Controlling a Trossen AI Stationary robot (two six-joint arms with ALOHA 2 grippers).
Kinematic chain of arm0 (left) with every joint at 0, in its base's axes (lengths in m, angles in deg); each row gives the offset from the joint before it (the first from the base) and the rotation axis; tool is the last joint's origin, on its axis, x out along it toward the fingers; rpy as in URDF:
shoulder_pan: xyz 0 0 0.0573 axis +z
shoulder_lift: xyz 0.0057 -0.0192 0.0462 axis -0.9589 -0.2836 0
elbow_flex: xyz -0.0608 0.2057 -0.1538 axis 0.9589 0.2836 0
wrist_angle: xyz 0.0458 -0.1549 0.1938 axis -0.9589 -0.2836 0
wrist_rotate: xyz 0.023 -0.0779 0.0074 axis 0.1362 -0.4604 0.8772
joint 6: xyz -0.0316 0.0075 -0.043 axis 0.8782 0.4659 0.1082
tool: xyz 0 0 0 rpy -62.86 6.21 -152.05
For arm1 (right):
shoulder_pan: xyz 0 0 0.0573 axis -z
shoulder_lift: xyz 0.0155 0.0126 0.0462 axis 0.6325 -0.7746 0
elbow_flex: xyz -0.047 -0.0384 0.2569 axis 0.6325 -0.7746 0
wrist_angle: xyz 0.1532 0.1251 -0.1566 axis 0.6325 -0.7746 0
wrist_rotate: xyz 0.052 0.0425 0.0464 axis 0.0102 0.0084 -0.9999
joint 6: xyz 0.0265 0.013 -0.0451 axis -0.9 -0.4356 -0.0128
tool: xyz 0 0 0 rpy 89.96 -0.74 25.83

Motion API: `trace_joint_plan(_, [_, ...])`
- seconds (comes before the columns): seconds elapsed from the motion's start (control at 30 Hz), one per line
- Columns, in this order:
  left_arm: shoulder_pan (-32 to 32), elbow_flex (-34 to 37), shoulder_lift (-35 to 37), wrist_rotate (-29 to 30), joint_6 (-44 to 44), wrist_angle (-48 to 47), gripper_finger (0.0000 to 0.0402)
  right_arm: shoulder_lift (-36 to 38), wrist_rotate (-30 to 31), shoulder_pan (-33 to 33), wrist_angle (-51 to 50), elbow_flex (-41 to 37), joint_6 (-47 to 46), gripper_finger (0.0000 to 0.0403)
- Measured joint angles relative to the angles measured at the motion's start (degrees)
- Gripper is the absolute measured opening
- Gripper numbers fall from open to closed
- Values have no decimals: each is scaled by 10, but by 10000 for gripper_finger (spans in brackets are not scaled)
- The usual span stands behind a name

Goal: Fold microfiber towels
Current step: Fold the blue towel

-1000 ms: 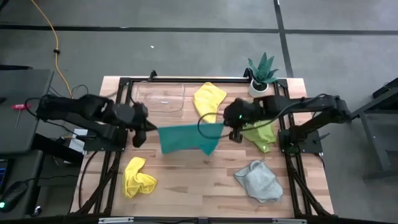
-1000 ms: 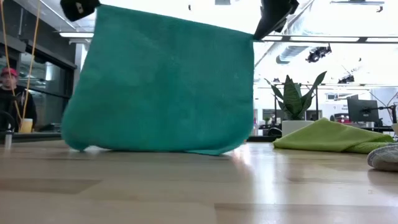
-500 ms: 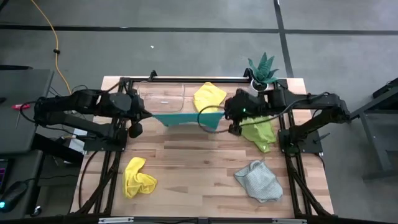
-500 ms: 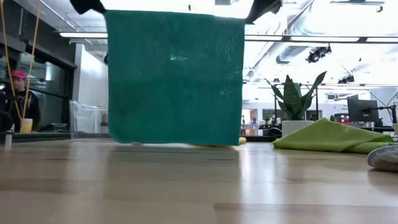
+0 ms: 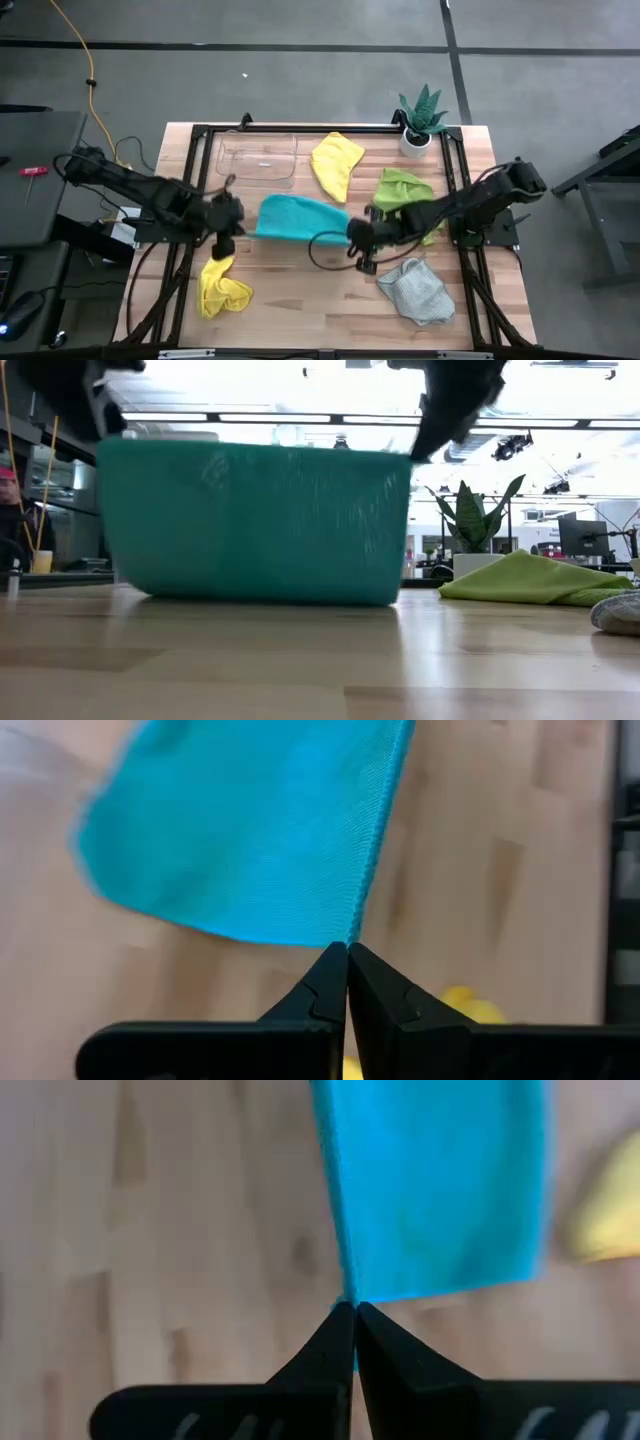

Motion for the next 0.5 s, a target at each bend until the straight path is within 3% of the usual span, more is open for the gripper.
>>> trace_joint_plan(0.23, [-90, 129, -7, -10, 165, 174, 0, -74, -58, -46, 83, -19, -71, 0])
trace_joint_plan(0.5, [-173, 176, -44, -8, 327, 312, 0, -108, -133, -85, 115, -19, -122, 0])
